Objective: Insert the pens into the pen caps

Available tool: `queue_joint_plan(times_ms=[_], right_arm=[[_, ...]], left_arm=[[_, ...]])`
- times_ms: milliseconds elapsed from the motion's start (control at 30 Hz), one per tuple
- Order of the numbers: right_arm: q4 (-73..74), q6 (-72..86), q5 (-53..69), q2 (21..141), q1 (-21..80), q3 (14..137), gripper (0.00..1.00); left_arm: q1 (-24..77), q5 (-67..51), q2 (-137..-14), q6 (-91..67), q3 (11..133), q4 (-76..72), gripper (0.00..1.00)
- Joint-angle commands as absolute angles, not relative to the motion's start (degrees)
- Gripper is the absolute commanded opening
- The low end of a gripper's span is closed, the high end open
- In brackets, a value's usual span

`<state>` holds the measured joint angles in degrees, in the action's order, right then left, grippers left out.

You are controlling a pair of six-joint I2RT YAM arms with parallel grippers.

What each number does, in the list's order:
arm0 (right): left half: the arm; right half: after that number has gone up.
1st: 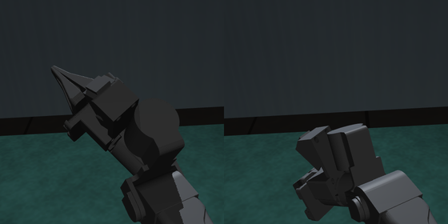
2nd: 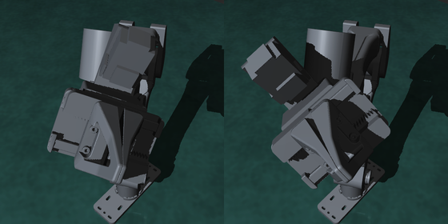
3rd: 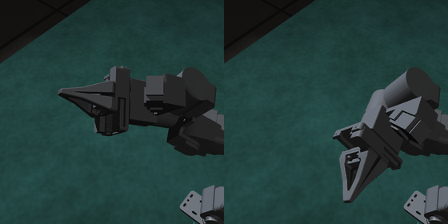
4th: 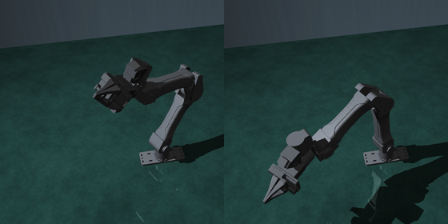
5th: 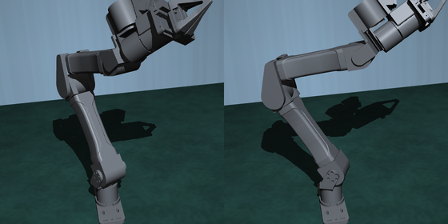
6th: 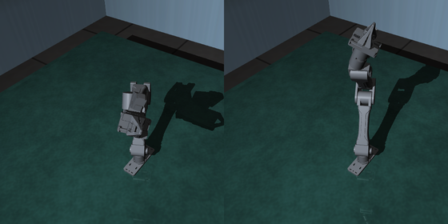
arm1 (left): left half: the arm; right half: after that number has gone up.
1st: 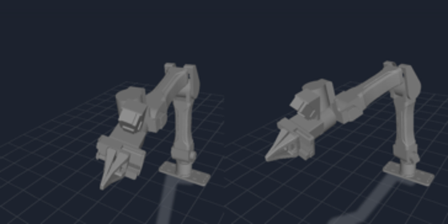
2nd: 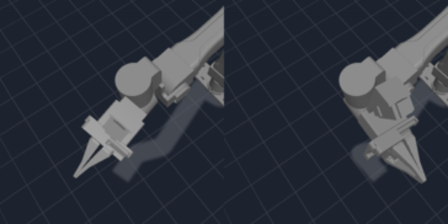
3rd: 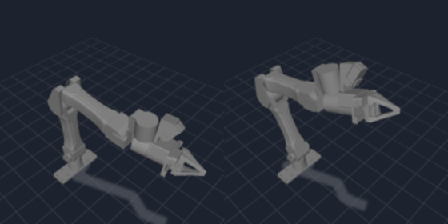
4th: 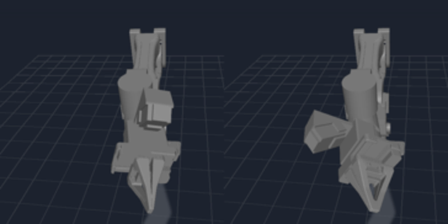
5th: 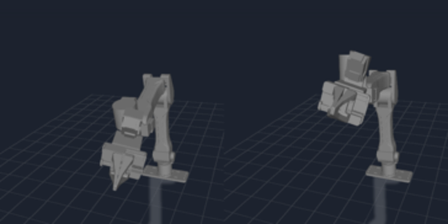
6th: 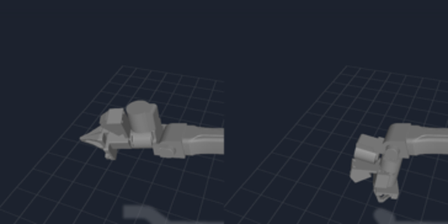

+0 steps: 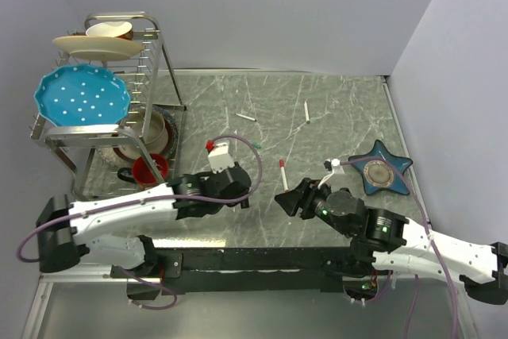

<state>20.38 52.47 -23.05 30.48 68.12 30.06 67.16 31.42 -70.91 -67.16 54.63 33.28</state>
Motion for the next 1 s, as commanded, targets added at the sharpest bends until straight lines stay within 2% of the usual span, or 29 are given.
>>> queue_joint_plan(times_ms=[0, 100, 200, 300, 467, 667, 967], right_arm=[[12.33, 48.71, -20.94, 34.44, 68.03, 31.73, 0.65], [5.81, 42.29, -10.92, 37.43, 68.03, 32.34, 0.66], [4.75, 40.69, -8.88, 41.04, 68.12, 33.39, 0.66], [5.62, 42.44, -12.20, 41.40, 68.12, 34.27, 0.65], [16.78, 49.65, -25.64, 41.66, 68.03, 40.67, 0.64], [19.77, 49.83, -28.21, 42.00, 67.94, 46.39, 0.62], [22.15, 50.19, -25.67, 48.51, 67.59, 51.68, 0.53]], left_arm=[[67.15, 32.70, -66.45, -63.11, 52.04, 29.45, 0.01], [67.24, 30.07, -63.73, -60.56, 50.98, 26.38, 0.01], [67.15, 27.60, -61.18, -58.10, 49.92, 23.04, 0.01], [67.24, 26.28, -59.33, -56.26, 49.13, 20.67, 0.01], [67.24, 23.13, -57.13, -49.14, 46.68, 16.79, 0.01], [67.24, 14.96, -53.79, -39.82, 41.58, 6.96, 0.01], [67.50, 10.11, -51.07, -34.19, 37.97, -1.30, 0.01]])
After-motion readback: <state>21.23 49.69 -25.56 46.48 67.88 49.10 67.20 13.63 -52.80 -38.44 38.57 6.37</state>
